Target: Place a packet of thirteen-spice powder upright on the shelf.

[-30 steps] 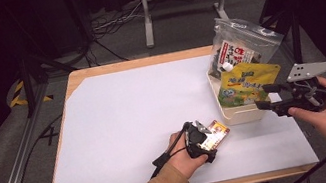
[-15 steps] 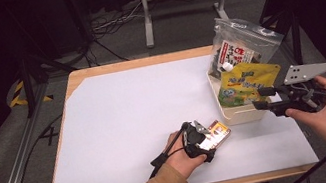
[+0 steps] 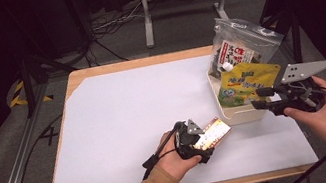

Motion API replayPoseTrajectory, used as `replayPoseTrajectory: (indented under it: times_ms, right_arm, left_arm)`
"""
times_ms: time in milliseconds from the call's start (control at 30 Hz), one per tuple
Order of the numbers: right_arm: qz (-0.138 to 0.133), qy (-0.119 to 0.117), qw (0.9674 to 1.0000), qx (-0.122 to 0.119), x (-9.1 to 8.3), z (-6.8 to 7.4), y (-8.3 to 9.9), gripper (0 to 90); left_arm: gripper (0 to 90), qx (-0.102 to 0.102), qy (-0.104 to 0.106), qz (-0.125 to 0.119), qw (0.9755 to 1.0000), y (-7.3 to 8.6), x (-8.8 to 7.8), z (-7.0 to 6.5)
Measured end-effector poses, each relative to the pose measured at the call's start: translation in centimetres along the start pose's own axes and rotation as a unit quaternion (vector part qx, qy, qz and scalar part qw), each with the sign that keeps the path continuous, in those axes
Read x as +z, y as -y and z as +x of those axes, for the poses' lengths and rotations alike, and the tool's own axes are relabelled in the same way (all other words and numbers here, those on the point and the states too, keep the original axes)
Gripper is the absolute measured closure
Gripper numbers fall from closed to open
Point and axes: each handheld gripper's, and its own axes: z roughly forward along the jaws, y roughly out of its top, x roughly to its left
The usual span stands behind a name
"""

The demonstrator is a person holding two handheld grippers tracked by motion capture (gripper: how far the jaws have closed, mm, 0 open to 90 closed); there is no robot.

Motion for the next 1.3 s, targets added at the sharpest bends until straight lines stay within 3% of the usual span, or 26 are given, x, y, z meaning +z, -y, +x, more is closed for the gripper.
replayPoseTrajectory:
  times_ms: [200,367,400,567,700,833,867,933,1000,1133,1300]
  right_arm:
    - [0.012,-0.009,0.9999,0.006,0.4,0.4,-0.6,50.9]
    - [0.024,-0.015,0.9993,0.024,0.5,0.7,-1.6,49.3]
    - [0.024,-0.015,0.9993,0.024,0.5,0.7,-1.6,49.3]
    - [0.03,-0.017,0.9992,0.022,0.6,1.0,-2.5,50.2]
    - [0.041,-0.018,0.9988,0.02,0.6,1.2,-3.1,53.1]
    - [0.046,-0.017,0.9987,0.014,0.4,1.4,-3.8,54.0]
    - [0.044,-0.017,0.9988,0.01,0.4,1.4,-3.9,53.1]
    - [0.041,-0.016,0.999,0.005,0.4,1.4,-4.0,51.2]
    - [0.04,-0.014,0.9991,0.007,0.4,1.5,-4.2,50.0]
    - [0.042,-0.013,0.999,0.011,0.4,1.5,-4.4,48.0]
    - [0.033,-0.011,0.9992,0.017,-0.1,1.4,-4.8,44.2]
  left_arm:
    - [32.7,0.01,-0.008,-0.037,0.9992,0.0,-1.3,-0.1]
    - [32.7,0.02,-0.025,-0.096,0.9948,0.0,-2.4,0.0]
    - [32.7,0.02,-0.025,-0.096,0.9948,0.0,-2.4,0.0]
    - [32.7,0.021,-0.028,-0.137,0.9899,0.1,-2.9,0.1]
    - [32.7,0.019,-0.031,-0.17,0.9849,0.3,-3.2,0.2]
    - [32.7,0.027,-0.037,-0.203,0.9782,0.4,-3.7,0.1]
    - [32.7,0.027,-0.037,-0.203,0.9782,0.4,-3.7,0.1]
    - [32.7,0.037,-0.038,-0.222,0.9736,0.4,-4.0,-0.1]
    - [32.7,0.049,-0.041,-0.246,0.9671,0.5,-4.1,-0.3]
    - [32.6,0.067,-0.048,-0.271,0.9592,1.0,-4.0,-0.6]
    - [32.6,0.071,-0.049,-0.285,0.9545,1.4,-3.6,-0.8]
